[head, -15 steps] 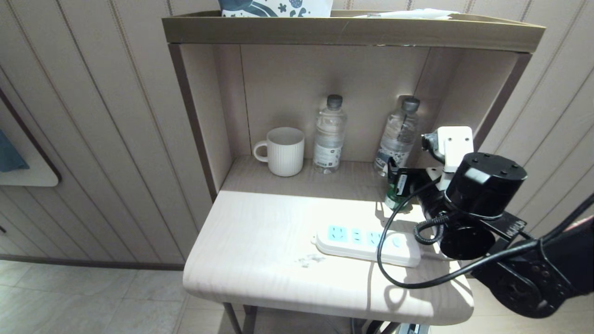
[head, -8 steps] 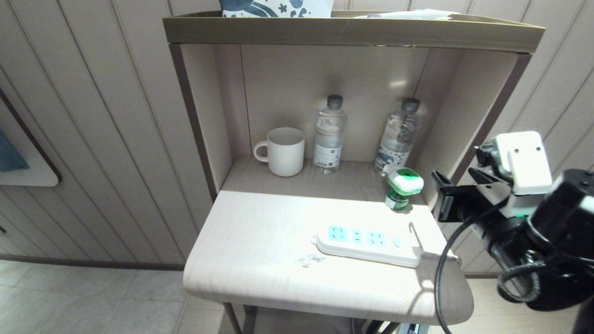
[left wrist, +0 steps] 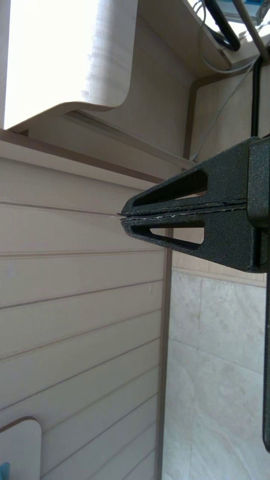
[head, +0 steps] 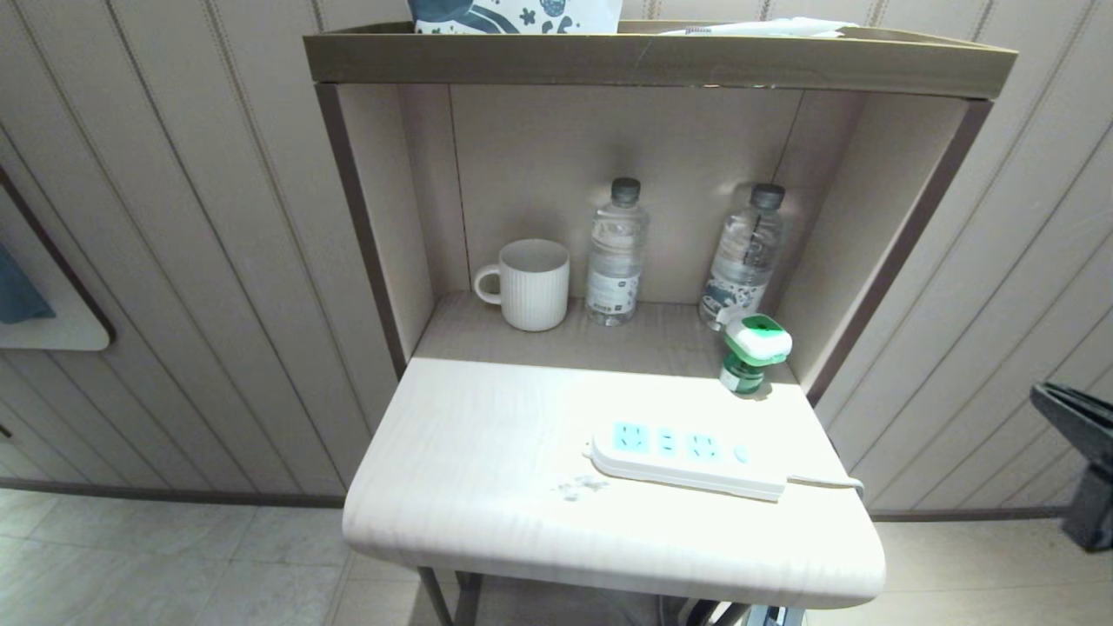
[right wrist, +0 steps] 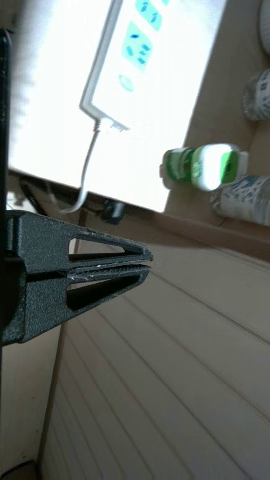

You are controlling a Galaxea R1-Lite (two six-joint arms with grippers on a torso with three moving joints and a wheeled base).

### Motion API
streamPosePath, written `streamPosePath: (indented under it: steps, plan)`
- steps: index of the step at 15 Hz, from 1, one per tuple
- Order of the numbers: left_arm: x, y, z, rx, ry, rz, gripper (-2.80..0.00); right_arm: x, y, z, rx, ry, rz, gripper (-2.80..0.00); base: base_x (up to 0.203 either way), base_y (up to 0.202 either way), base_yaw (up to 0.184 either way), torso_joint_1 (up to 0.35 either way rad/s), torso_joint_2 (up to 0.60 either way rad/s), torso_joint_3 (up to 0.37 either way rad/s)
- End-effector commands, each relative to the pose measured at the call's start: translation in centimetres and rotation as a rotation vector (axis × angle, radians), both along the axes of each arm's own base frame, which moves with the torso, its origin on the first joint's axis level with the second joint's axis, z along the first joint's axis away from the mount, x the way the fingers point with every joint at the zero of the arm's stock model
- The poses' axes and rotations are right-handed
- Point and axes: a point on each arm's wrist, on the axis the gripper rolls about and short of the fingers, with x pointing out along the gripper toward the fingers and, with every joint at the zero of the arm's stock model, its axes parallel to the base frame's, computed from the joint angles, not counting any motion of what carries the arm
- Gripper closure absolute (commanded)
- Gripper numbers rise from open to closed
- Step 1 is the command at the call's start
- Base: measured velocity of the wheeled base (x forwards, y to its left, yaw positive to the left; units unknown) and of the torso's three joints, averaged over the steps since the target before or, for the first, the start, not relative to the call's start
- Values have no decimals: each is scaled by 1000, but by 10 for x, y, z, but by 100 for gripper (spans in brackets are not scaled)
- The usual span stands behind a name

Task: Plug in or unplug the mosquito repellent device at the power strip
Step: Pick up the mosquito repellent liquid

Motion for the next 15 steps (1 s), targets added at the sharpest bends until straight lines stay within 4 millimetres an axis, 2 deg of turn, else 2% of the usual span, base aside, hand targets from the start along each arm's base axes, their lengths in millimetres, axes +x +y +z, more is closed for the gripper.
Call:
streamPosePath:
  steps: [1, 3, 7, 9, 12, 15]
  plan:
    - [0, 0, 0, 1, 2, 0, 0, -46, -32, -6, 19, -32, -16, 0, 0, 0, 0, 0, 0, 0]
    - [0, 0, 0, 0, 0, 0, 0, -69, -40, -25, 17, 19, -3, 0, 0, 0, 0, 0, 0, 0]
    - [0, 0, 0, 0, 3, -1, 0, -94, -38, -102, 37, 113, 20, 0, 0, 0, 0, 0, 0, 0]
    - [0, 0, 0, 0, 0, 0, 0, -104, -37, -127, 43, 72, 14, 0, 0, 0, 0, 0, 0, 0]
    - [0, 0, 0, 1, 1, 0, 0, -109, -37, -148, 80, 13, 5, 0, 0, 0, 0, 0, 0, 0]
    - [0, 0, 0, 0, 1, 1, 0, -106, -37, -157, 144, 25, 21, 0, 0, 0, 0, 0, 0, 0]
